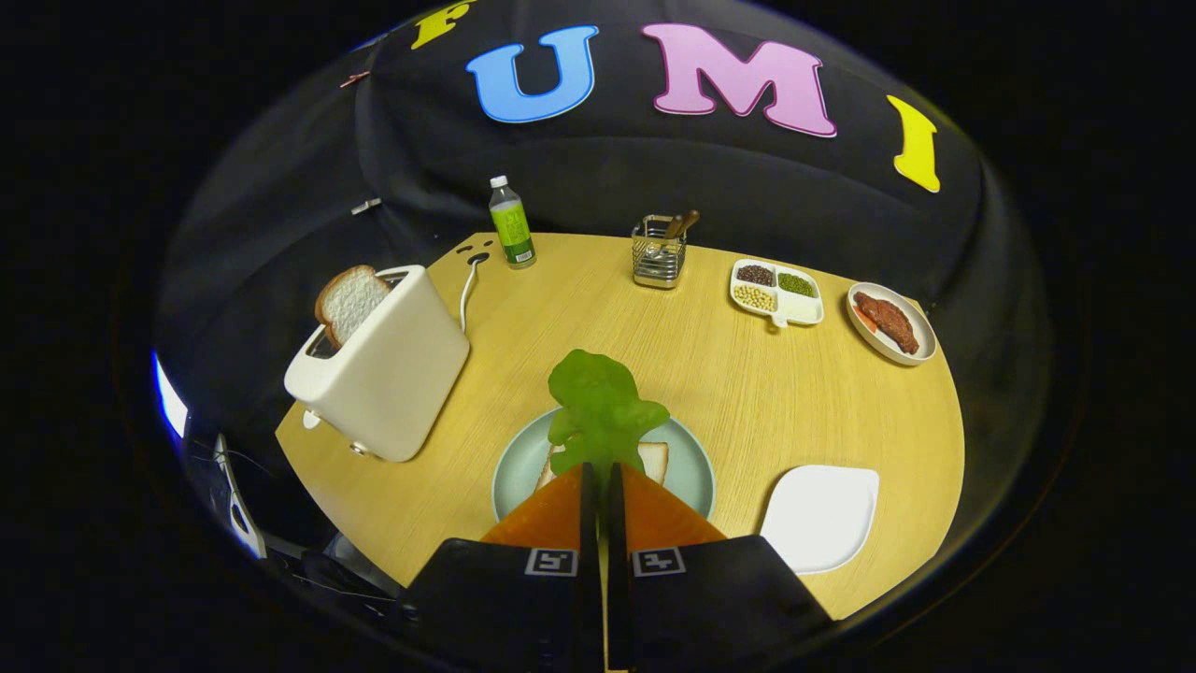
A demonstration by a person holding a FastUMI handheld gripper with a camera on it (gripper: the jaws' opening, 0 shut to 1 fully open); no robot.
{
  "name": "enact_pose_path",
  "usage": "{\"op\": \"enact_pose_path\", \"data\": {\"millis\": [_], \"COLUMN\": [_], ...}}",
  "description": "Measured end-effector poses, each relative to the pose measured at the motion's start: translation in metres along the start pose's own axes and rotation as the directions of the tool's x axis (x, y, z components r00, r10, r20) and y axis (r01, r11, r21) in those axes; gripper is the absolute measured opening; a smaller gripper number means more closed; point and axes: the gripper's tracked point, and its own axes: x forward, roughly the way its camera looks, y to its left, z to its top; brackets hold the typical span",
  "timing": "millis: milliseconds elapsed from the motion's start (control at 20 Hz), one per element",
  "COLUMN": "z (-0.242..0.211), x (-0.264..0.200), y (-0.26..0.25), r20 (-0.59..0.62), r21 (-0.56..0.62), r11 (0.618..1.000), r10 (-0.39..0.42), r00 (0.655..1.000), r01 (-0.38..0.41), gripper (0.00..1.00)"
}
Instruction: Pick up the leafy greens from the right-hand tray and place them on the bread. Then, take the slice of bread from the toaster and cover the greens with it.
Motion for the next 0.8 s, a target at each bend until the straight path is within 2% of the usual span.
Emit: {"op": "enact_pose_path", "data": {"millis": [550, 700, 800], "z": [-0.011, -0.012, -0.008], "x": [0.035, 0.037, 0.038], "y": [0.003, 0.002, 0.003], "r20": [-0.057, -0.056, -0.04], "r21": [-0.026, -0.016, -0.012], "r11": [1.0, 1.0, 0.999], "r10": [-0.012, -0.026, -0.031], "r00": [0.998, 0.998, 0.999], "r01": [0.011, 0.025, 0.031], "gripper": [0.17, 0.39, 0.64]}}
